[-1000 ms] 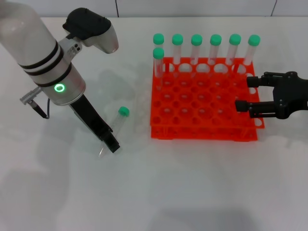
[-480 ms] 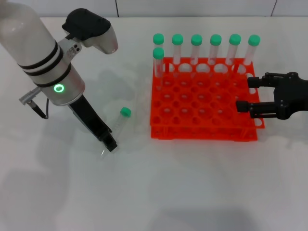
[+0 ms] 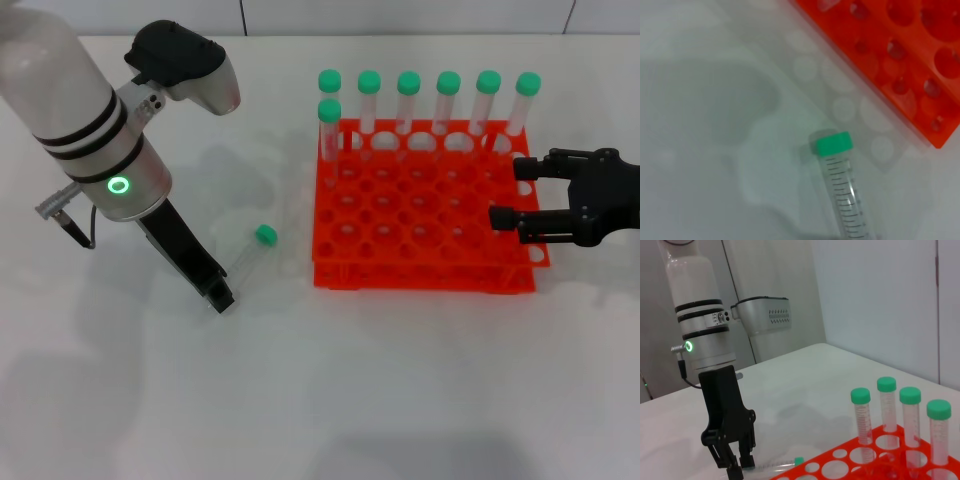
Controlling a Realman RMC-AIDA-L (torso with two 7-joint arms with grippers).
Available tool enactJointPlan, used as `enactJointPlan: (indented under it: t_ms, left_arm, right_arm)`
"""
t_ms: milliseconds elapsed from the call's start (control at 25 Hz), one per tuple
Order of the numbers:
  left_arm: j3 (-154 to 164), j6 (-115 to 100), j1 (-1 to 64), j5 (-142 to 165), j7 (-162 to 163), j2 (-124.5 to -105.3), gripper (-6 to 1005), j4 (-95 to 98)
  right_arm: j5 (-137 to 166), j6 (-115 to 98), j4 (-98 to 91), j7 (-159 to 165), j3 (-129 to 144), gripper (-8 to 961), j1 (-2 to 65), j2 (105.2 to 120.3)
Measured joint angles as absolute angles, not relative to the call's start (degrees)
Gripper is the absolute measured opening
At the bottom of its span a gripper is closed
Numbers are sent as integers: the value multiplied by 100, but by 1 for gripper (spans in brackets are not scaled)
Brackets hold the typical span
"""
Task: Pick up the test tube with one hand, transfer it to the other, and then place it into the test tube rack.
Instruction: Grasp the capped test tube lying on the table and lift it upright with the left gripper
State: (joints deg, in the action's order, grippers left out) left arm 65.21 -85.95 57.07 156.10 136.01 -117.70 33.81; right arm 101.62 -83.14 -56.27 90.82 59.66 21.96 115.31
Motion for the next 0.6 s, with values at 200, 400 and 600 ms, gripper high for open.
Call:
enactJointPlan:
  t_ms: [200, 400, 600]
  left_arm:
    - [6521, -8592, 5711, 15629, 13608, -11767, 321, 3375]
    - [6521, -8551, 5720, 15637, 13686, -11739, 312, 3375]
    - [6521, -8516, 5722, 15647, 13716, -11719, 280, 3374]
  right_arm:
    - [10160, -8314, -5616, 9079, 5953, 801, 2204, 11531]
    - [10160, -8314, -5607, 9078, 5953, 801, 2213, 11531]
    - [10159, -8315, -5575, 9046, 5950, 800, 2230, 11531]
